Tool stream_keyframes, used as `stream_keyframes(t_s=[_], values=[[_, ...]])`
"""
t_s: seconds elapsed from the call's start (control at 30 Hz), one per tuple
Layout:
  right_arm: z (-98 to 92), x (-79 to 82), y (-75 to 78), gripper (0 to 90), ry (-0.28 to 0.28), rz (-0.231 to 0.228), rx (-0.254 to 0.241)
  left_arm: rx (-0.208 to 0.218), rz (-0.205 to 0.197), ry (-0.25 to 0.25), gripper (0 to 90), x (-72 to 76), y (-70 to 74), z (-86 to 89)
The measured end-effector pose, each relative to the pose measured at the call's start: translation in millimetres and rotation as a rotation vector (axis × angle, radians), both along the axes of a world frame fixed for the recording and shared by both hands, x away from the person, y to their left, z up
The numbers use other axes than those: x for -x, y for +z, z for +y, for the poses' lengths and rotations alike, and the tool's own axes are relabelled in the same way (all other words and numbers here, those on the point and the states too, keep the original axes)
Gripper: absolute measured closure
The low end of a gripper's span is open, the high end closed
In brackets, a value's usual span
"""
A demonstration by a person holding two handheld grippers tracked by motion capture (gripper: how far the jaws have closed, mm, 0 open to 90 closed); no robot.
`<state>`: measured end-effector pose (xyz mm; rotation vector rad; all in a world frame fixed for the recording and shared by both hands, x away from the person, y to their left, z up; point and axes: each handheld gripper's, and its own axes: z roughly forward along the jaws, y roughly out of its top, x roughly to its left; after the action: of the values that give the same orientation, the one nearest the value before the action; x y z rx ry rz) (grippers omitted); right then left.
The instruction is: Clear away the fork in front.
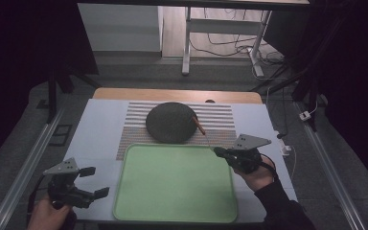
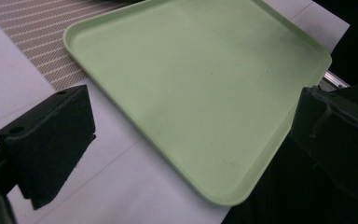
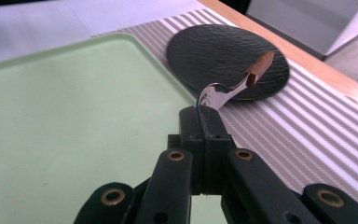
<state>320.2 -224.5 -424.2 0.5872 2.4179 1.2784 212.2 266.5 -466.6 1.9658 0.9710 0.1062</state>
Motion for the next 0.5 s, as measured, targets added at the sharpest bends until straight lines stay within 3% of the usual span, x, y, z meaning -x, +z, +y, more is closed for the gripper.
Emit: stream_keyframes(t_s=[0.27,0.5], values=[[-3.2,16.7,0.5,90.0,0.067,0.032,-0.032,-0.047,0.001,-0.081,0.0,-15.0,-2.4,-21.2],[-1.7,30.9,-0.8,90.0,0.125,0.071,-0.062,-0.046,-0.009,-0.134,0.0,-32.4,0.1,-38.5]])
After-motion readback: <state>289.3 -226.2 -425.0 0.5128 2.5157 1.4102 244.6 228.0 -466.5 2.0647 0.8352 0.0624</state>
